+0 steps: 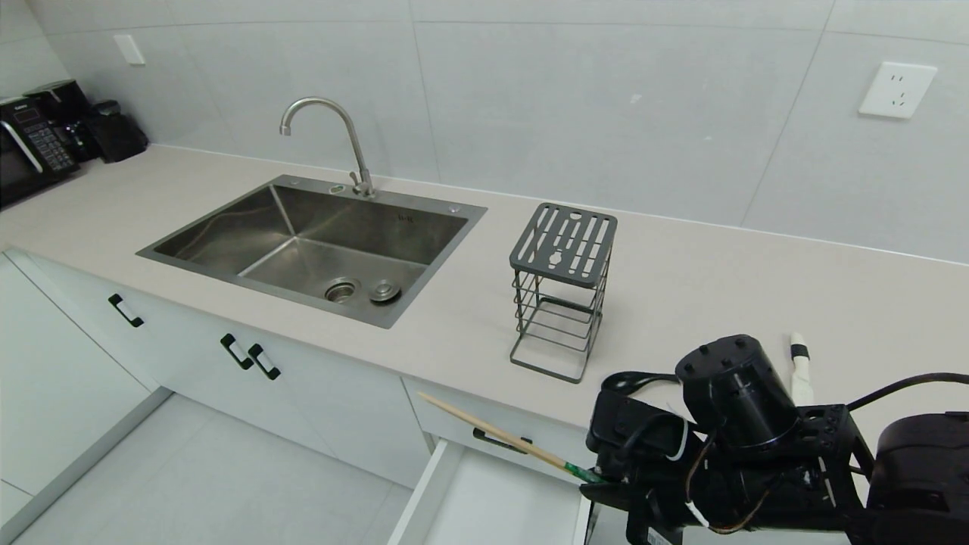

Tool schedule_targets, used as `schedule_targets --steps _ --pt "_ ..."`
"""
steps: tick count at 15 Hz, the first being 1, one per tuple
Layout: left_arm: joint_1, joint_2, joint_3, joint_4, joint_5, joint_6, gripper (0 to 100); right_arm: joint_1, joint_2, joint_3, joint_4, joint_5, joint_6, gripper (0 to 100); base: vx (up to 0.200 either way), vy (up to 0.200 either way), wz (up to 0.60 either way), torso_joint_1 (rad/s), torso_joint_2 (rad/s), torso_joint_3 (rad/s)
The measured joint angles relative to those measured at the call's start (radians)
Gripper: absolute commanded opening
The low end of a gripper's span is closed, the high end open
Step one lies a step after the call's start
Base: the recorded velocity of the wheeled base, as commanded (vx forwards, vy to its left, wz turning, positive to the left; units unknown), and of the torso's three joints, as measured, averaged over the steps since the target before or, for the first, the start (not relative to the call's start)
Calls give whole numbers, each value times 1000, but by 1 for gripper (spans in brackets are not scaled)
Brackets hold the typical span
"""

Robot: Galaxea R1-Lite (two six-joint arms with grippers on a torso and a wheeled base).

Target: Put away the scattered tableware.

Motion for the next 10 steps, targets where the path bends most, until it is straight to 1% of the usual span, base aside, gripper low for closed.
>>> schedule_targets --steps 3,4,10 --pt "0 0 0 0 0 0 100 20 -2 -23 -26 -2 1 0 0 0 0 0 0 0" --pt "0 0 0 -1 0 0 100 28 -4 -29 -31 -2 1 0 0 0 0 -100 207 105" --pt "0 0 0 1 0 0 100 89 -16 -46 -100 -10 62 0 0 0 0 -191 387 189"
